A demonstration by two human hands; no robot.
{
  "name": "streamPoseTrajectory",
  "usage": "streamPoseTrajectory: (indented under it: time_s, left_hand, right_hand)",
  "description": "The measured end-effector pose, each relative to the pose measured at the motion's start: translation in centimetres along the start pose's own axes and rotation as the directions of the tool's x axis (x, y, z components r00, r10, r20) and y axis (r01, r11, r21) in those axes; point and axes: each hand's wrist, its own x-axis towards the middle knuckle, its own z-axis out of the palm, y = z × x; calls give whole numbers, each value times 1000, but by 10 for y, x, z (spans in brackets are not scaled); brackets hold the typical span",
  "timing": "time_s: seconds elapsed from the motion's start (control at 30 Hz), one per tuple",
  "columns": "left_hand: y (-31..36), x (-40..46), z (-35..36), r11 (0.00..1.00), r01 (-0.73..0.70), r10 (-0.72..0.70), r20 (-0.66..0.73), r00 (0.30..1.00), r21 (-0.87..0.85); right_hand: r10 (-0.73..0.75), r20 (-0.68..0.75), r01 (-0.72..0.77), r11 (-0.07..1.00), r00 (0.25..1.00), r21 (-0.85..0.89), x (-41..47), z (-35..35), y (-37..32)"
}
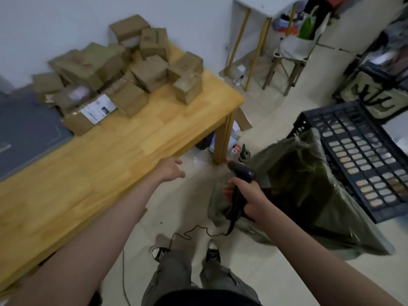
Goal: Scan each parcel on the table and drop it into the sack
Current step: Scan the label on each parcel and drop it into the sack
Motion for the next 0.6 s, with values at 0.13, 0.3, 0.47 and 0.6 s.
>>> streamPoseTrajectory:
  time_s: [0.13,0.3,0.47,0.6]
  left_hand:
    - [-2,-30,-58,998,-59,56,-133,990,-23]
    - [-21,-76,-116,995,-80,54,-322,945,-66]
    - [-50,-106,-151,993,-52,3,-410,912,-107]
    - [-77,-116,-175,988,-39,-42,-498,866,-151]
  right_hand:
    - [-127,162,149,981,978,-126,-12,43,-47]
    - [-150,366,258,928,918,-267,-29,91,-85]
    - [-165,413,331,868,896,-370,-37,134,-97]
    - [-160,438,356,838,885,-413,-39,168,-105]
